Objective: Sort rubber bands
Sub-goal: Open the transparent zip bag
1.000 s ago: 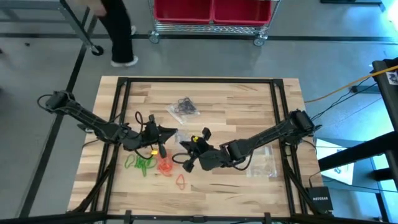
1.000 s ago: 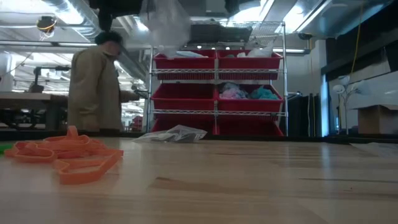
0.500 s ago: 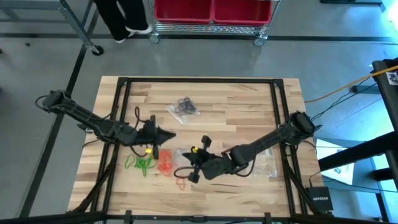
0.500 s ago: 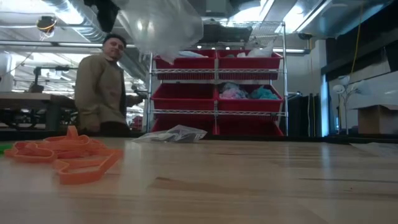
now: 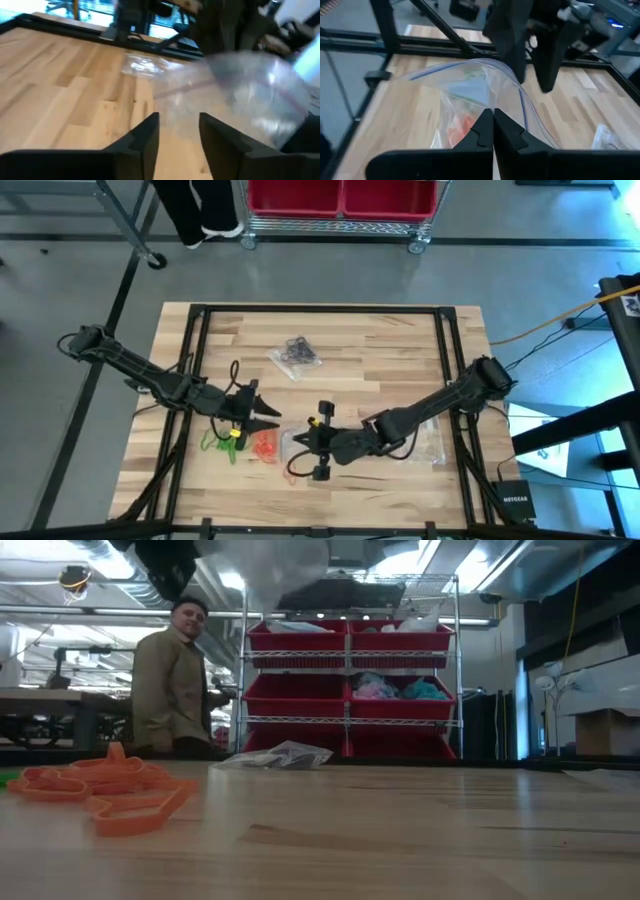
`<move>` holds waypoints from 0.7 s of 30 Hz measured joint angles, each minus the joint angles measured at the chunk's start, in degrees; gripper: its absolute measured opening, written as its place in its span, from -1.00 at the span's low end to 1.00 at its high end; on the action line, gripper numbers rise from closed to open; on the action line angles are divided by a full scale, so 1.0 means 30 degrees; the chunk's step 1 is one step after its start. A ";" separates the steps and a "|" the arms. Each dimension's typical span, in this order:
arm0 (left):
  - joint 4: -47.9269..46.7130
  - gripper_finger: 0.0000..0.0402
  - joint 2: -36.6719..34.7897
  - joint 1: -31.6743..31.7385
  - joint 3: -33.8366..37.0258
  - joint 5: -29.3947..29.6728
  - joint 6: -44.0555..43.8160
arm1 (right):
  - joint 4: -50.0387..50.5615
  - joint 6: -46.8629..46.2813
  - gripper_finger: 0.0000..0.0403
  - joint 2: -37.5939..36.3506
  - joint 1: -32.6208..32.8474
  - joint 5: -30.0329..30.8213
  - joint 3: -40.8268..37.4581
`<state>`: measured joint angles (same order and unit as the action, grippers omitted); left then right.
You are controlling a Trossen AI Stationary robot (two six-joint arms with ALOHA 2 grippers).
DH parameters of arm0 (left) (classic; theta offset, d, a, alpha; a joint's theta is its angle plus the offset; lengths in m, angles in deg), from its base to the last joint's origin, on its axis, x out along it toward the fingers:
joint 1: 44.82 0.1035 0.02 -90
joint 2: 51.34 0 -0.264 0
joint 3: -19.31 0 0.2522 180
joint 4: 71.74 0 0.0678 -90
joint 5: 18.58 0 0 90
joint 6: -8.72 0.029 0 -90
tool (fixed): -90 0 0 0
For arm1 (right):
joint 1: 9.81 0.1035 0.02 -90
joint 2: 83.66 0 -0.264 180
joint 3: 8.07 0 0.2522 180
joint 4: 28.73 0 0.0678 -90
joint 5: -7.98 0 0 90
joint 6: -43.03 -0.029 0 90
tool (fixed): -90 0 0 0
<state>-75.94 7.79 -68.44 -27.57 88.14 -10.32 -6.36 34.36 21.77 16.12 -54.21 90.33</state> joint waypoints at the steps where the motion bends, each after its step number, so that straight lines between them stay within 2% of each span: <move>1: 0.0021 -0.30 0.0000 -0.0007 0.0000 -0.0243 0.0088 | 0.0090 0.0005 -1.00 -0.0208 0.0000 -0.0162 0.0000; 6: 0.0356 -0.19 0.0000 -0.0007 0.0000 -0.1170 0.0226 | 0.0134 0.0059 -1.00 -0.0786 -0.0007 -0.0877 0.0007; 11: 0.1304 -0.20 0.0000 -0.0250 -0.0007 -0.1876 0.0528 | 0.0163 0.0060 -1.00 -0.0815 -0.0013 -0.1004 0.0007; 21: 0.2102 -0.20 0.0007 -0.0654 -0.0007 -0.1941 0.0924 | -0.0195 0.0067 -1.00 -0.0818 -0.0066 -0.0938 0.0007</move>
<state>-69.63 7.81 -70.40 -27.59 82.32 -7.55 -6.94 34.56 19.32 15.93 -57.03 90.35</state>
